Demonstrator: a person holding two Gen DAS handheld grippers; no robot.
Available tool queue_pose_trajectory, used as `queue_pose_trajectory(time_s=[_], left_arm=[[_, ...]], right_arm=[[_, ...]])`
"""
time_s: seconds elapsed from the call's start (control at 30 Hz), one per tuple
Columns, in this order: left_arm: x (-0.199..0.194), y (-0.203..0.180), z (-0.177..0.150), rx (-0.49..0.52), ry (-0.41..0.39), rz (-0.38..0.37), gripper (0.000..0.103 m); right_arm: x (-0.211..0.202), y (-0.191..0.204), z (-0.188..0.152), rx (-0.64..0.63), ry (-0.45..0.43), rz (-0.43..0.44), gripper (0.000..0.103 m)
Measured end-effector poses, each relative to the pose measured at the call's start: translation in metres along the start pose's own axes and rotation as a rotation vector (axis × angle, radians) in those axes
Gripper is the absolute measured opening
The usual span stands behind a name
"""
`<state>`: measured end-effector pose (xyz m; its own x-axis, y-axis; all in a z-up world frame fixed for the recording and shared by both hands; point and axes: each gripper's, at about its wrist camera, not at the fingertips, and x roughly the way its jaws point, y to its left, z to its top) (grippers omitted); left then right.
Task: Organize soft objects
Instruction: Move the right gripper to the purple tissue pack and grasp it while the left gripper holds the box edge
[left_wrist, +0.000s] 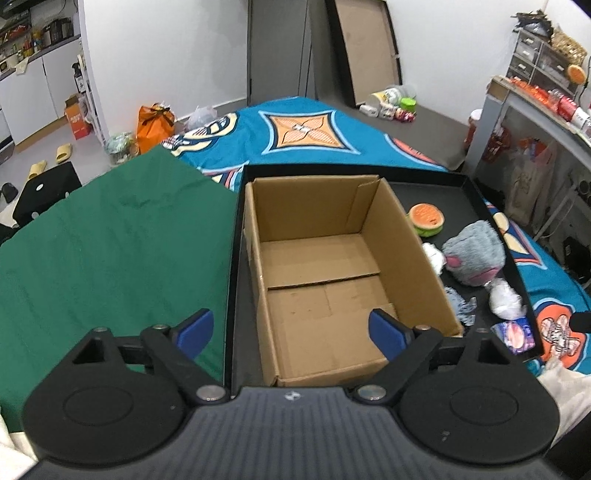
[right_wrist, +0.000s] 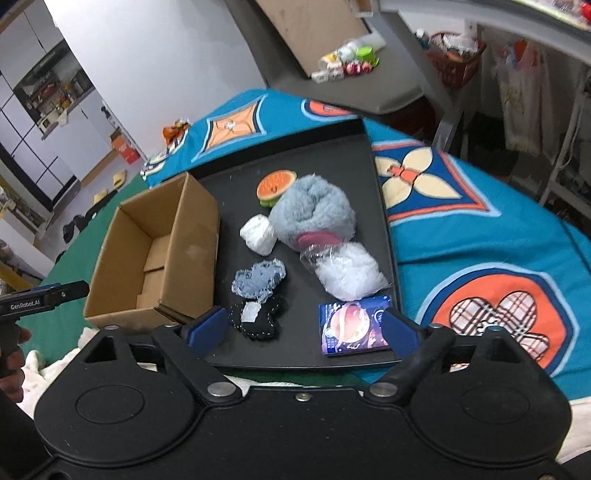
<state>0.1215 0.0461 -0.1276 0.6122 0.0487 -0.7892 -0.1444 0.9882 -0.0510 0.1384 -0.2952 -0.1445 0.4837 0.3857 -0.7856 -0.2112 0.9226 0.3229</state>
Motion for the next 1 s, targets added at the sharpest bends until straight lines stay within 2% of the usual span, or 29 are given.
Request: queue_pose_trajectory(time_s=[0.07,0.17,0.47,0.63,0.8,1.0], left_arm=[[0.007,0.001,0.000,-0.006,0.014,0.005,0.083],[0.016,0.002,-0.001,-0.016,0.030,0.023,0.071],[0.042,-0.003,-0.006,-0.012,0.084,0.024,0.052],[0.050,-0.006,-0.009,-0.004,0.094,0.067,0.039],[0.056,0.001,-0.009,-0.023,0.095,0.105,0.011],[0.058,0.010,-0.003,-0.025,0.087,0.113,0.009]], right_arm=[[0.010,-0.002,0.001,-0.003,0.019,-0.010,0.087],[0.022,-0.006,0.001,0.004,0.043,-0.023,0.085],[0.057,-0.014,-0.001,0.008,0.109,-0.055,0.084],[0.070,-0.016,0.000,-0.003,0.138,-0.079,0.084],[0.082,-0.016,0.000,-0.035,0.163,-0.121,0.084],[0.098,-0.015,-0.003,-0.049,0.196,-0.163,0.084]])
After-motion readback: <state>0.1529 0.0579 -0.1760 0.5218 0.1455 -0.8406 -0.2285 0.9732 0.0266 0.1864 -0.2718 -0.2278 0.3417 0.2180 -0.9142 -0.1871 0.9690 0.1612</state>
